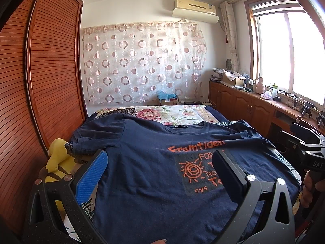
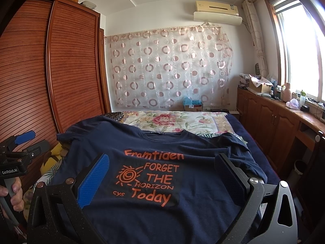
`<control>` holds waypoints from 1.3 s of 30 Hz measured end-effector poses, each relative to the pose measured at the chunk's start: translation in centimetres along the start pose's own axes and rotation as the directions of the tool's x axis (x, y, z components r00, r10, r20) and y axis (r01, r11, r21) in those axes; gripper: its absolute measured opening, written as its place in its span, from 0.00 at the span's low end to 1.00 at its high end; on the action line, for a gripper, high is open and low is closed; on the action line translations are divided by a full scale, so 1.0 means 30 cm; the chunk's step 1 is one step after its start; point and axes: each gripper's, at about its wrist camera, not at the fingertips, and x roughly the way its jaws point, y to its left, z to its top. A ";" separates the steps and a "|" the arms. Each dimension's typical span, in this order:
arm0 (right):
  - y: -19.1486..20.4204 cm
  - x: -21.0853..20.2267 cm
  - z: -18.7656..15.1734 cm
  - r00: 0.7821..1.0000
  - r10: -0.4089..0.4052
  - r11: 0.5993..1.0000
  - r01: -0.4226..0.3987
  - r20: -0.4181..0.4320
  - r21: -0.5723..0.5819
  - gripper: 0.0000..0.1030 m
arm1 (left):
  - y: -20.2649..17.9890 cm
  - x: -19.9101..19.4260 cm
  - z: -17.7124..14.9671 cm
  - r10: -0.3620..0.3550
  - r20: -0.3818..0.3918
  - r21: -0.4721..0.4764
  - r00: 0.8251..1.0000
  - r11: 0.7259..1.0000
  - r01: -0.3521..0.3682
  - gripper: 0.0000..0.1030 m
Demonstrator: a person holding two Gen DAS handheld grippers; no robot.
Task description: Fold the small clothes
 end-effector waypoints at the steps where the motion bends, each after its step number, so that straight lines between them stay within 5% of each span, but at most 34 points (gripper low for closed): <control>1: -0.001 0.000 0.000 1.000 0.000 1.000 0.000 0.001 0.001 1.00 | 0.000 0.000 0.000 0.000 0.000 0.000 1.000 1.000 0.000 1.00; 39: 0.006 -0.007 0.003 1.000 0.004 1.000 -0.004 0.009 0.002 1.00 | 0.003 -0.015 0.013 0.003 0.006 0.008 1.000 1.000 -0.003 1.00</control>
